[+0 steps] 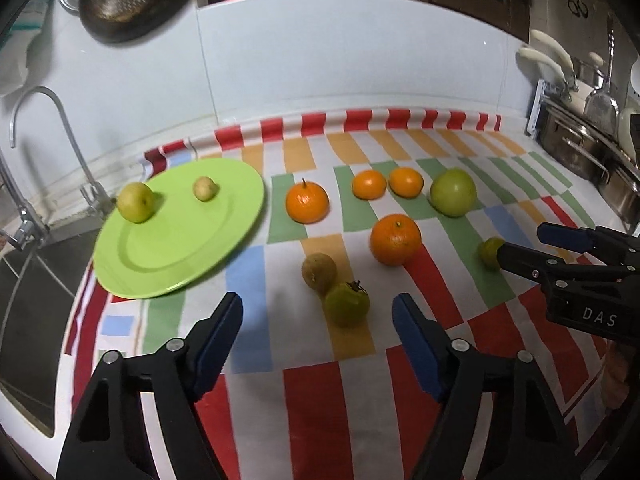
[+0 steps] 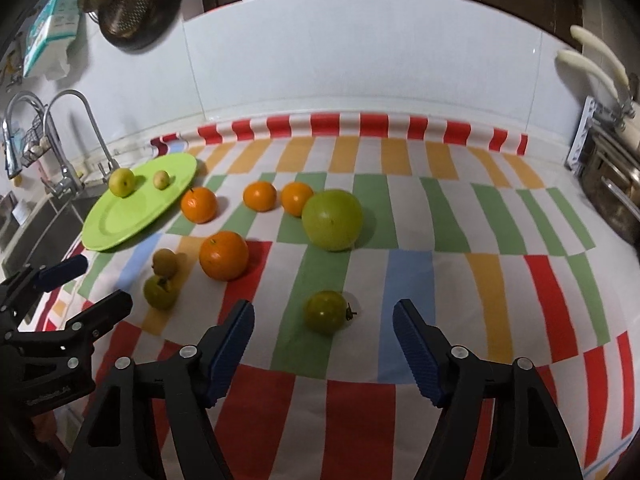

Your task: Organize fruits

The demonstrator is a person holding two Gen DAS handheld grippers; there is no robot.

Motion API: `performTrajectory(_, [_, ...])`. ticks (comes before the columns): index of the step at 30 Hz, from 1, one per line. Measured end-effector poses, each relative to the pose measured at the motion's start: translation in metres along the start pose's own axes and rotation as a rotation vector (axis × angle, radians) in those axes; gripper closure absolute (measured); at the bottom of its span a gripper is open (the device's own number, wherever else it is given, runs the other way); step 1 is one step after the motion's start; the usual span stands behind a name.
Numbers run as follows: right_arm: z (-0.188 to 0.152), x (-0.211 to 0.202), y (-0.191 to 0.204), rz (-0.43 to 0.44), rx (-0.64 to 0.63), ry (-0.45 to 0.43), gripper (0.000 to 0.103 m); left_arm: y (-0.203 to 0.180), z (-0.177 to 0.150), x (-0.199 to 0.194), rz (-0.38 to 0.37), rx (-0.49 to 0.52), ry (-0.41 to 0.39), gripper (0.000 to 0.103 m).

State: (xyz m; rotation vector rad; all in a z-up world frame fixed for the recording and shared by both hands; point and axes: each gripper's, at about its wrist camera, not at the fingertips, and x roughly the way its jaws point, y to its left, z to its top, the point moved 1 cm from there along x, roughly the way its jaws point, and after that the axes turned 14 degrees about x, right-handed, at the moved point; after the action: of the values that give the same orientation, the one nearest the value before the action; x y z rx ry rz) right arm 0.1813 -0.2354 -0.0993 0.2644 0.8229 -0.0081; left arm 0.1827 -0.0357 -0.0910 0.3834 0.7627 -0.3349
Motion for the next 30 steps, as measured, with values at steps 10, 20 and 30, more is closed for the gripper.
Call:
performTrajectory(10, [-0.002, 0.026, -0.006, 0.022, 0.017, 0.076, 0.048, -0.006, 0.002, 0.027, -0.073, 0.010, 0.042, 0.050])
performTrajectory(20, [0.003, 0.040, -0.005, 0.045, 0.008, 0.095, 0.064, -0.007, 0.004, 0.038, -0.105, -0.008, 0.064, 0.073])
performTrajectory(30, [0.002, 0.037, 0.001, 0.048, -0.015, 0.090, 0.068, -0.006, 0.004, 0.030, -0.111, -0.016, 0.046, 0.073])
